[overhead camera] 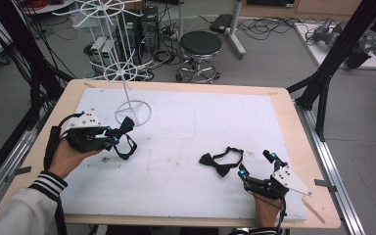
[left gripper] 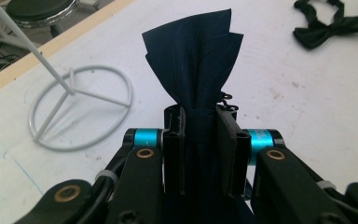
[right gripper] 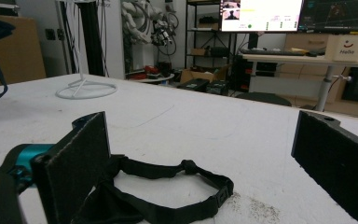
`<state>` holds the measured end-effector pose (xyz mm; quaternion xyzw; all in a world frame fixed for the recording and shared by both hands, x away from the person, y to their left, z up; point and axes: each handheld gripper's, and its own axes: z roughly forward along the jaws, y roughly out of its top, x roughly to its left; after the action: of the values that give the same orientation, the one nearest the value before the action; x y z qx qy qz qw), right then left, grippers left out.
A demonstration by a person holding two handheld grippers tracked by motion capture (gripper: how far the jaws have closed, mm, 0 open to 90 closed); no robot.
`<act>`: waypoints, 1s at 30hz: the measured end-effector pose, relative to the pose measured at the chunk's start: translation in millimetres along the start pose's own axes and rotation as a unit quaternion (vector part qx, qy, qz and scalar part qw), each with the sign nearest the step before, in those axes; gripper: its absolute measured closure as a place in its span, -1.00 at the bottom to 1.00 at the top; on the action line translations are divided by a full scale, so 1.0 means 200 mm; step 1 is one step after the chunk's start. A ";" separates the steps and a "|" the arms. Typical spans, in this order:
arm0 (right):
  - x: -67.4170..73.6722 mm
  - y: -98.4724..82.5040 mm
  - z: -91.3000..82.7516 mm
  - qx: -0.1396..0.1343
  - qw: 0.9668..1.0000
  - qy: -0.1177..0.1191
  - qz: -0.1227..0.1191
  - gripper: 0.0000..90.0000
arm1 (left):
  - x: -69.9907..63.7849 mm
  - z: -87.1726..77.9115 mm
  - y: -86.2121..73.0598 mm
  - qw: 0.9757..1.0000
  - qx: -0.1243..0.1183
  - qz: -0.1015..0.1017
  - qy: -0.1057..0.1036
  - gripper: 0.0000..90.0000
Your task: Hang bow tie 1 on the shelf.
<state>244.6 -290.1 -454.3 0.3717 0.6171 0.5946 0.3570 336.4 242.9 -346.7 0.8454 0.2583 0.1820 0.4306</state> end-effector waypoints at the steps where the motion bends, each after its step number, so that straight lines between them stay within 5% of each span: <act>1: 0.00 0.00 0.00 0.000 1.000 0.000 0.000 -0.92 | 0.00 0.00 0.01 1.000 -0.003 -0.001 0.000 0.64; 30: 0.00 0.00 0.00 -0.001 1.000 0.001 0.000 -0.92 | 0.05 -0.08 0.25 0.997 -0.070 0.014 0.014 0.64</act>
<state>244.9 -290.1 -454.4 0.3710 0.6168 0.5956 0.3567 349.9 233.5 -296.7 0.8139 0.2395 0.2177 0.4825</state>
